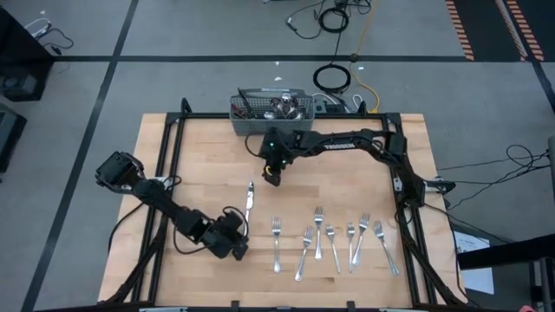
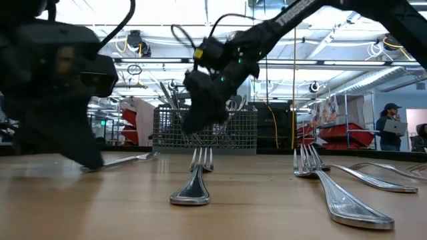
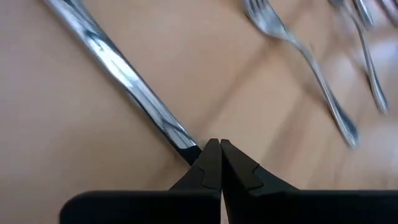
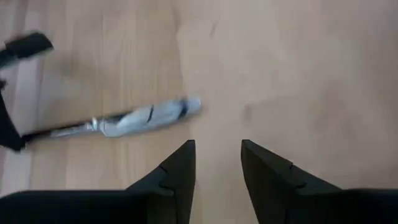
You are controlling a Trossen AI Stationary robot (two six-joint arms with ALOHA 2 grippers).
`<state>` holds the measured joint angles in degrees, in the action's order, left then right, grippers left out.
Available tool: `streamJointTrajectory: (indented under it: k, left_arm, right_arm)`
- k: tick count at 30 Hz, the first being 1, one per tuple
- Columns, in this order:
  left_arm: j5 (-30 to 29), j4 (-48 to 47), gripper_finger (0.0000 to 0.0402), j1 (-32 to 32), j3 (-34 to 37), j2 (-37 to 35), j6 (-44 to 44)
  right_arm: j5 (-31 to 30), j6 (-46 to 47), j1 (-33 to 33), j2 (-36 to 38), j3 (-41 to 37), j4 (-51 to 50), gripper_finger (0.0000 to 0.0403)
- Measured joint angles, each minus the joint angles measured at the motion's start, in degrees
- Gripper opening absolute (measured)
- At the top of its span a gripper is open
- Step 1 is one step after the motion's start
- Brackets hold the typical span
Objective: Sort silverware
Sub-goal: Put the silver knife into the gray utensil holder
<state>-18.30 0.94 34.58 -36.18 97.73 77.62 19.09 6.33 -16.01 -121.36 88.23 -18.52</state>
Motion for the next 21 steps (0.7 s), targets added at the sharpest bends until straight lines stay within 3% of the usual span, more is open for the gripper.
streamJointTrajectory:
  k: [5, 15, 18, 21]
  left_arm:
    - [7.2, 1.1, 0.0000, 0.4, 0.0, 0.0, -5.4]
    - [7.7, 1.1, 0.0000, 0.5, -0.1, -0.4, -5.6]
    - [1.7, -1.9, 0.0000, 2.6, -2.3, -1.6, -3.8]
    - [-4.7, -11.2, 0.0000, 3.8, -6.6, -3.6, -0.6]
  right_arm:
    - [3.6, 1.5, 1.0, -3.4, 0.0, 0.3, 0.0138]
    - [5.2, 1.5, 2.3, -4.3, 0.0, 1.5, 0.0142]
    - [5.3, 1.6, 1.9, -4.2, 0.0, 1.9, 0.0142]
    - [5.2, 1.6, 1.6, -4.2, 0.0, 1.3, 0.0142]
